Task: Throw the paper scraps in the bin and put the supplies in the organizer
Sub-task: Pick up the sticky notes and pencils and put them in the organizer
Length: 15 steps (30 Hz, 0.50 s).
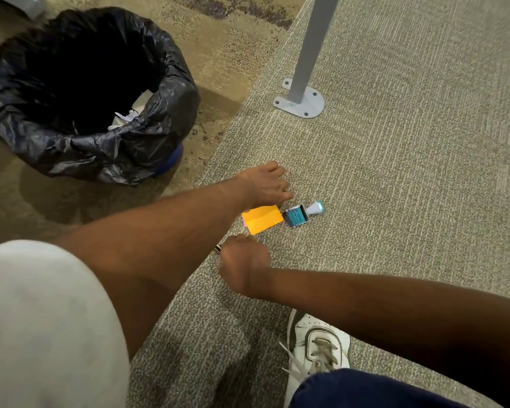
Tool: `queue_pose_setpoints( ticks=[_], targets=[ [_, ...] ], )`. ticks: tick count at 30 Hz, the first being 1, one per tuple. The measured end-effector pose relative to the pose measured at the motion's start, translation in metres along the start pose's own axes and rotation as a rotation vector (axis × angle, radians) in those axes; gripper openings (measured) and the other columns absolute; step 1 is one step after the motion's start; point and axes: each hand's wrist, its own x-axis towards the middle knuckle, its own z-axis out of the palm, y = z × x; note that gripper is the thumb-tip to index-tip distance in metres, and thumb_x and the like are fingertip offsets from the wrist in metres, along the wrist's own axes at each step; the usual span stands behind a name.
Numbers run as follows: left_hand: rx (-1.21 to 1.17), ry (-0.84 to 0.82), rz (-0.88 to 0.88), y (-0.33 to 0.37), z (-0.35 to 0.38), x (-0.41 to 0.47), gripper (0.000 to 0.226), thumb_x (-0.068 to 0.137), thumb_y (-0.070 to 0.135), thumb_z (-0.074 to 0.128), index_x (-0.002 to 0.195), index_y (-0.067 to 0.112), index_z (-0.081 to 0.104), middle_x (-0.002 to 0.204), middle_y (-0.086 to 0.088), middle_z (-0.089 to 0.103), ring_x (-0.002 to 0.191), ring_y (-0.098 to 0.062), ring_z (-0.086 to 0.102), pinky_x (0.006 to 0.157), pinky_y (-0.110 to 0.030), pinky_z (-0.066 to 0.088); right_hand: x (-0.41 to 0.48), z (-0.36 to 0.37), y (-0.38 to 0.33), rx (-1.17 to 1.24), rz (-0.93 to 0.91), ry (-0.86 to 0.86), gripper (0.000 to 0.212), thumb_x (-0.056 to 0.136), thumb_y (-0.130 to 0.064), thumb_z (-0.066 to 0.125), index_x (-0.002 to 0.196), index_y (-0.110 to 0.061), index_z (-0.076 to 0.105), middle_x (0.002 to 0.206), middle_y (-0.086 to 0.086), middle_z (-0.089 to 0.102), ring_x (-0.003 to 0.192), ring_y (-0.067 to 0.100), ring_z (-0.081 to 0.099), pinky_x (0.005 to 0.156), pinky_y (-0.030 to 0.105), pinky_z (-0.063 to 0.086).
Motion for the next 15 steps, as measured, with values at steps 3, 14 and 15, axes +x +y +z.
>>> queue_pose_setpoints(
  ticks=[3,14,15],
  targets=[
    [-0.048,-0.068,-0.065,-0.007,0.001,-0.007,0.083,0.056,0.039,0.087,0.126,0.019,0.046,0.123,-0.010,0.054,0.114,-0.032,0.047,0.098,-0.044,0.033,0.000,-0.004,0.002,0.016,0.028,-0.009,0.025,0.078,-0.020,0.063,0.098,-0.005,0.059,0.096,0.014,0.064,0.090,0.031,0.064,0.065,0.035,0.050],
    [-0.658,-0.221,-0.319,-0.027,0.018,-0.057,0.063,0.071,0.016,0.079,0.123,0.012,0.044,0.121,-0.018,0.056,0.107,-0.035,0.055,0.075,-0.039,0.043,0.008,-0.015,0.016,0.067,0.014,-0.053,0.018,0.087,-0.009,0.045,0.098,-0.006,0.058,0.102,0.017,0.065,0.095,0.036,0.063,0.071,0.041,0.050],
    [-0.701,-0.227,-0.336,-0.026,0.020,-0.061,0.066,0.072,0.015,0.078,0.127,0.013,0.042,0.123,-0.018,0.056,0.108,-0.035,0.054,0.073,-0.037,0.040,0.008,-0.015,0.016,0.065,0.013,-0.053,0.018,0.086,-0.009,0.045,0.098,-0.006,0.059,0.103,0.017,0.064,0.096,0.036,0.063,0.071,0.041,0.050]
  ],
)
